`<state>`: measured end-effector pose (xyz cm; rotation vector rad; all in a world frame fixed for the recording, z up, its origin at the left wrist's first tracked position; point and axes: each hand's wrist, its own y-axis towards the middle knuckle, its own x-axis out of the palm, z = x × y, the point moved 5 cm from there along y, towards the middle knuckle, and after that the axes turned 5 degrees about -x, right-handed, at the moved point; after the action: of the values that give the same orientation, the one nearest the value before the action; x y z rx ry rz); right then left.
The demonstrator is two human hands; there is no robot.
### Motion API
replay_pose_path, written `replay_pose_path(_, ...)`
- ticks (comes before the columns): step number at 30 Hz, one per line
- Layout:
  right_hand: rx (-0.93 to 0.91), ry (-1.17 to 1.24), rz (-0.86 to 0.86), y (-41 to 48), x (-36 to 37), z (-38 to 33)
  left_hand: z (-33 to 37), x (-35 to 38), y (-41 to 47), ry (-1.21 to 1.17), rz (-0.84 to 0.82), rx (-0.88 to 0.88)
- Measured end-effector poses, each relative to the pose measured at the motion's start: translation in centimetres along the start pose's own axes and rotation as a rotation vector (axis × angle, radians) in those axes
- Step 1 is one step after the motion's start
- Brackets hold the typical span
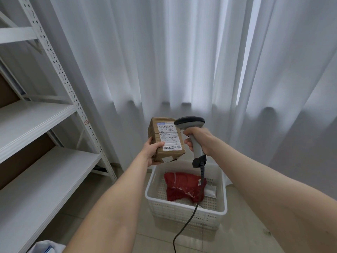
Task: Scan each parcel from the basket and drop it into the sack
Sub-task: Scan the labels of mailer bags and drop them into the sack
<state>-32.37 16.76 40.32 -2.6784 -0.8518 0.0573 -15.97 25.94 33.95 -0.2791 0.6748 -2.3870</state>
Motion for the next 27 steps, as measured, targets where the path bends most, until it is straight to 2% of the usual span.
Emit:
replay_pose_path(17, 0.009, -0.058, -0.022, 0.6, 4.0, 0.2, -0.4, -3.2, 0.5, -0.045, 0.005, -0.014)
replay_pose_path(21, 0.028, -0.006, 0.031, 1.1, 5.2, 1.6, -1.2, -4.5, 1.1, -0.036, -0.002, -0.037)
replay_pose_path(27, 0.067, 0.056, 0.2, 2.1, 6.2, 7.3, -4.3, -7.4, 0.8, -0.083, 0.021, -0.146)
